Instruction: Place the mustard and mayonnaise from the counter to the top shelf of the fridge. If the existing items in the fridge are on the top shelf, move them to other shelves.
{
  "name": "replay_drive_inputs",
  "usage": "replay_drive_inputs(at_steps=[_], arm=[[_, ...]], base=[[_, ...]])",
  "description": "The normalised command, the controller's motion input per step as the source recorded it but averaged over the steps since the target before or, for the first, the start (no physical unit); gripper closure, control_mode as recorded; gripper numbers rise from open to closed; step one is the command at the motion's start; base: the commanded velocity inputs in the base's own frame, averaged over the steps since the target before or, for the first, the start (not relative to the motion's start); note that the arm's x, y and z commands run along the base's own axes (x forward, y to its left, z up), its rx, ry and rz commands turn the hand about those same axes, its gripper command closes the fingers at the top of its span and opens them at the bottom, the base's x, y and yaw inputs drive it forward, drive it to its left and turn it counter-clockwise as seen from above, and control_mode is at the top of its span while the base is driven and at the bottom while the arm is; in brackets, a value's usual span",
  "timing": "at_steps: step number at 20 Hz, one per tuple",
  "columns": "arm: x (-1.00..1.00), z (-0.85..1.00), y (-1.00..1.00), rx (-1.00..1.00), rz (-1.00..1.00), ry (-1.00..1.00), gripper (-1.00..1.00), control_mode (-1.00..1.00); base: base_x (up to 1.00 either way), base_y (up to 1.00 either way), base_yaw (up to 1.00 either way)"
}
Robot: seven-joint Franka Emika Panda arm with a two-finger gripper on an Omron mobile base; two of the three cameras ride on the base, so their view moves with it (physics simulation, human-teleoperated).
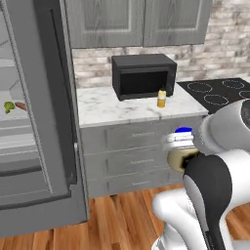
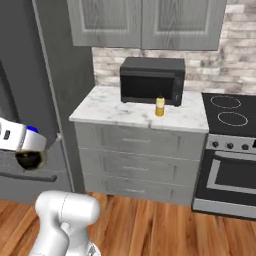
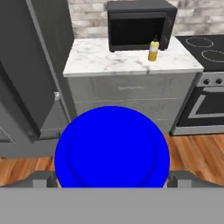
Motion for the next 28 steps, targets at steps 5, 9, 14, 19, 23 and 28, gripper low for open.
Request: replay_drive_inputs(at_steps=[5,9,14,19,23,28], arm=[[0.0,0.0,0.0,0.0,0.0,0.0,1.0,1.0],[0.0,0.0,0.0,0.0,0.0,0.0,1.0,1.0],[0.0,0.0,0.0,0.0,0.0,0.0,1.0,1.0],[0.0,0.0,0.0,0.0,0.0,0.0,1.0,1.0],[0.0,0.0,0.0,0.0,0.0,0.0,1.0,1.0],[0.0,0.0,0.0,0.0,0.0,0.0,1.0,1.0]], base=[[-0.45,0.95,0.01],[0.02,1.0,0.0],[0.2,1.0,0.0],[0.4,1.0,0.0],[0.89,0.42,0.0],[0.88,0.0,0.0]])
